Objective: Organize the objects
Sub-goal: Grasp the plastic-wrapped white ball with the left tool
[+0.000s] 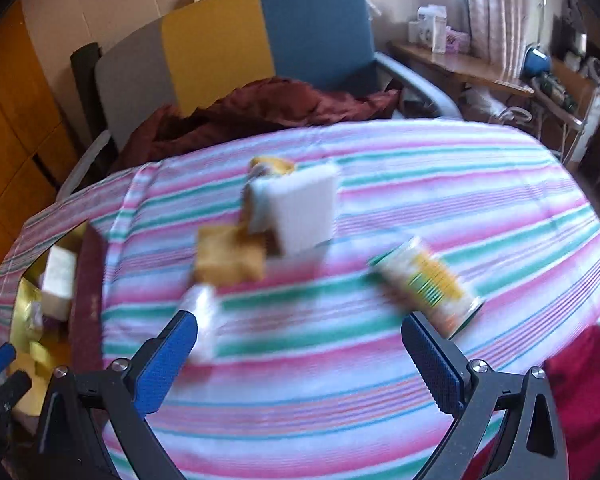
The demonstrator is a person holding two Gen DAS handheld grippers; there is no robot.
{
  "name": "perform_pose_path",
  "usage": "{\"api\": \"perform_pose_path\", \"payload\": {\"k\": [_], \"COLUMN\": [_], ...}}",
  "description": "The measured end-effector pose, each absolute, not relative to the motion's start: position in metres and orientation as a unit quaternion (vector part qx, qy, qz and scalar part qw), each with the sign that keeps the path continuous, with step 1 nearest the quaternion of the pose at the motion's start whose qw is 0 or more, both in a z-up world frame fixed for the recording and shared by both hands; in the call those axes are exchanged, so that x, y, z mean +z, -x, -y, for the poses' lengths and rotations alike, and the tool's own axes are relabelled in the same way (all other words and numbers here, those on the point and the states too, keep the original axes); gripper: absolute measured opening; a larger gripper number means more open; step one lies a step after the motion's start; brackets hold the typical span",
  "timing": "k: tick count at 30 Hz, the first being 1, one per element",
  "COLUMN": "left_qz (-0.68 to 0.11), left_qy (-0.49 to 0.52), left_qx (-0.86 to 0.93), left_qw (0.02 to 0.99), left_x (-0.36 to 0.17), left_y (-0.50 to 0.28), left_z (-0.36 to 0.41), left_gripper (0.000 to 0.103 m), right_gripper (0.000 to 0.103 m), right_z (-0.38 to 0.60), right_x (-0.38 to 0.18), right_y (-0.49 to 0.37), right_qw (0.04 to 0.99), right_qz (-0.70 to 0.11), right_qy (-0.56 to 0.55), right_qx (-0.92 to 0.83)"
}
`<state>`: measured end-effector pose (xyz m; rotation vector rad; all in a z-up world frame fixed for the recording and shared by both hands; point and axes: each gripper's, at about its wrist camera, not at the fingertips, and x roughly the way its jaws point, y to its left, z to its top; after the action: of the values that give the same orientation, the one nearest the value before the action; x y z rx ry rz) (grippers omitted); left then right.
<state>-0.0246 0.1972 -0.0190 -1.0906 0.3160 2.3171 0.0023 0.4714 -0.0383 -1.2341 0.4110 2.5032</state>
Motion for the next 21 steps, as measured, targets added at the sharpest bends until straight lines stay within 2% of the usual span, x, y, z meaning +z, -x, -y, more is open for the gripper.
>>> {"api": "perform_pose_path", "payload": {"k": [9, 21], "left_qz": [-0.144, -0.106], "left_qy": [0.423, 0.488], "left_qx": [0.835, 0.804], "left_qw": [0.321, 0.324], "left_x": [-0.035, -0.098], "left_y": [0.036, 0.081], "left_z": [-0.269, -0.341], "left_gripper": [0.056, 0.057], "right_gripper": [0.103, 0.103], "right_z": [-0.520, -0.529], "right_x": [-0.058, -0.062], "right_y": [0.002, 0.002], "right_qw": [0.172, 0.156], "right_qz": [-0.192, -0.222], "right_qy": [0.414, 0.409], "right_qx": [0.873, 0.871]}}
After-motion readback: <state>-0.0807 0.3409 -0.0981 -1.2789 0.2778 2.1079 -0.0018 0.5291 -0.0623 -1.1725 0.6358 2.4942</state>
